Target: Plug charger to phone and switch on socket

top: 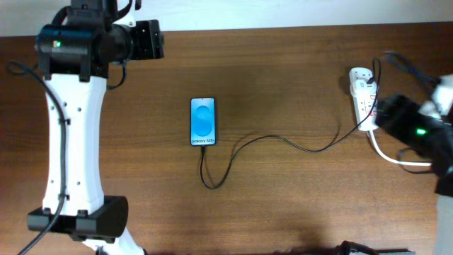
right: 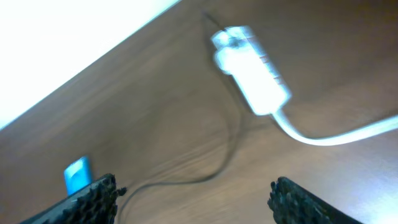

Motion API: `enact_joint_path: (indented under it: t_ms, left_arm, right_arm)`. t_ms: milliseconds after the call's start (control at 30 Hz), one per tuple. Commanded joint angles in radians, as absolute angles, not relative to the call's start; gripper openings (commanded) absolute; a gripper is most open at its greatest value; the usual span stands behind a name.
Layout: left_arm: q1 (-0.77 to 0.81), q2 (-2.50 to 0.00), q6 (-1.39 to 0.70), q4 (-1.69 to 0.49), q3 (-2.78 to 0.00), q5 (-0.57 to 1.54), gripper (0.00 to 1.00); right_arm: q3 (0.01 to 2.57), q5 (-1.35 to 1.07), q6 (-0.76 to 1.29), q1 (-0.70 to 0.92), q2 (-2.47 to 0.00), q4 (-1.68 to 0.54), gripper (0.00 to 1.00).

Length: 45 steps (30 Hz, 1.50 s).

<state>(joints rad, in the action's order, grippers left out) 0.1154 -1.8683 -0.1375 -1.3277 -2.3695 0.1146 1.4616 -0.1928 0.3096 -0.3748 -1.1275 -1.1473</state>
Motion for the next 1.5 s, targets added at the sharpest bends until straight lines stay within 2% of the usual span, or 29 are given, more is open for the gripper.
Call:
enact_joint_path:
  t_ms: [0, 100, 233, 700, 867, 1033, 1367, 1467]
  left_arm:
    - [0.113, -1.851, -0.125, -1.353, -2.381, 0.108, 1.0]
    - [0.113, -1.851, -0.125, -1.391, -2.381, 0.108, 1.0]
    - [0.113, -1.851, -0.125, -1.442, -2.381, 0.107, 1.0]
    - [0.113, -1.851, -0.125, -1.465, -2.381, 0.107, 1.0]
    - [0.113, -1.851, -0.125, -1.465, -2.381, 0.108, 1.0]
    - [0.113, -1.851, -0.125, -1.465, -2.381, 0.108, 1.0]
    - [0.113, -1.851, -0.125, -1.465, -2.381, 0.107, 1.0]
    - [0.113, -1.851, -0.125, -1.465, -2.381, 0.108, 1.0]
  right_arm:
    - [1.476, -0.207, 0.229, -0.55, -1.197, -1.161, 0.82]
    - [1.477, -0.257, 0.211, -0.67, -1.327, -1.161, 0.82]
    - [1.477, -0.333, 0.164, -0.721, -1.474, -1.136, 0.81]
    - [1.476, -0.355, 0.16, -0.694, -1.69, -0.818, 0.83]
    - [1.476, -0.356, 0.157, -0.669, -1.784, -0.759, 0.83]
    - [1.476, -0.37, 0.03, -0.633, -1.871, -0.729, 0.83]
    - [1.476, -0.37, 0.035, -0.606, -1.995, -0.621, 0.85]
    - [1.476, -0.328, 0.089, -0.58, -2.019, -0.588, 0.86]
